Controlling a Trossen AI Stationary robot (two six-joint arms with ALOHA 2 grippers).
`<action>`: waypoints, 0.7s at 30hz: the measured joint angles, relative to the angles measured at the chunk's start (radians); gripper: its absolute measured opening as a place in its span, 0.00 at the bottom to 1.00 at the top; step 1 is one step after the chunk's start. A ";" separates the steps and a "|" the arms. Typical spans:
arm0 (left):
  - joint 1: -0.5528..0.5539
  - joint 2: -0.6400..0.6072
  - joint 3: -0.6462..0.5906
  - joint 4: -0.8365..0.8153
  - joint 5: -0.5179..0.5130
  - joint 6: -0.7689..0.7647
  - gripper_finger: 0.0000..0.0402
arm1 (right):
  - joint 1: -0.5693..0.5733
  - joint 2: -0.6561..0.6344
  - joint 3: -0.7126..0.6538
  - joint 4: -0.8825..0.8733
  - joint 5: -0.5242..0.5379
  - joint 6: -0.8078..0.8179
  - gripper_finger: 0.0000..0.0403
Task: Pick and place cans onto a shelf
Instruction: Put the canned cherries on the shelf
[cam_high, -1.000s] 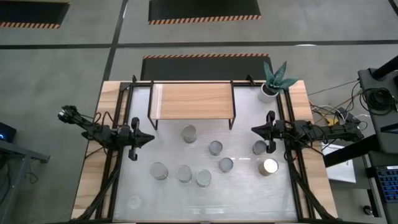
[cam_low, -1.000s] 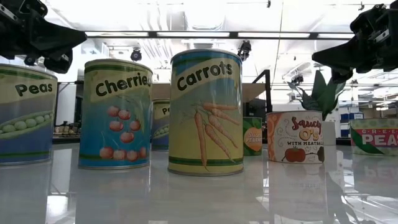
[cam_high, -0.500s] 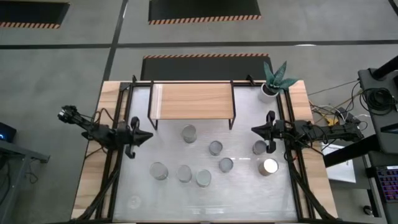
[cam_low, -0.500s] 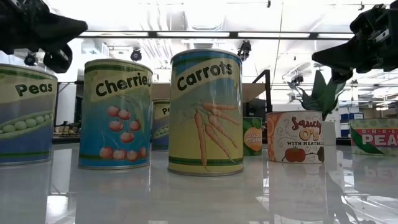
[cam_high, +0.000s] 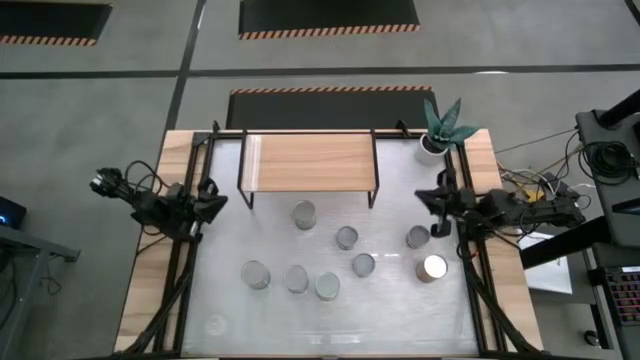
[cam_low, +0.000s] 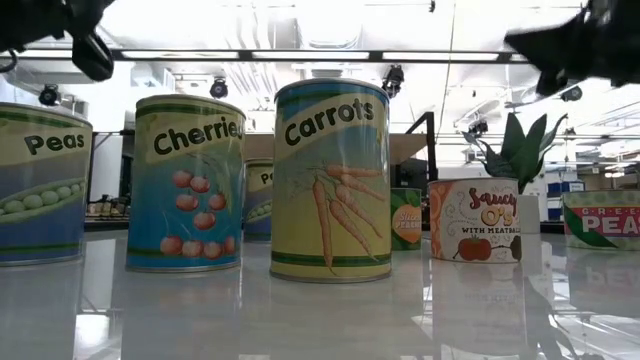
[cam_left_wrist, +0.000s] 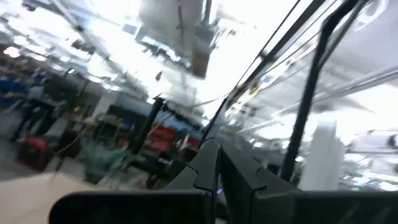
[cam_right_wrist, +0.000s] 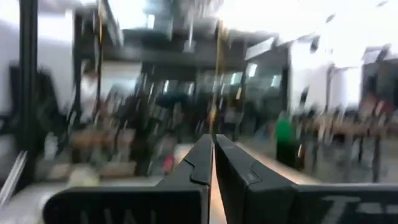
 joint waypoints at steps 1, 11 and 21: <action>0.000 0.023 0.000 0.037 0.016 0.000 0.00 | 0.000 0.002 0.000 0.059 -0.009 -0.025 0.02; -0.001 0.378 0.142 0.189 0.030 -0.066 0.00 | 0.000 0.057 0.000 0.381 -0.133 -0.230 0.02; -0.001 0.687 0.626 -0.674 0.026 -0.443 0.00 | 0.001 0.219 0.134 0.414 -0.148 -0.272 0.02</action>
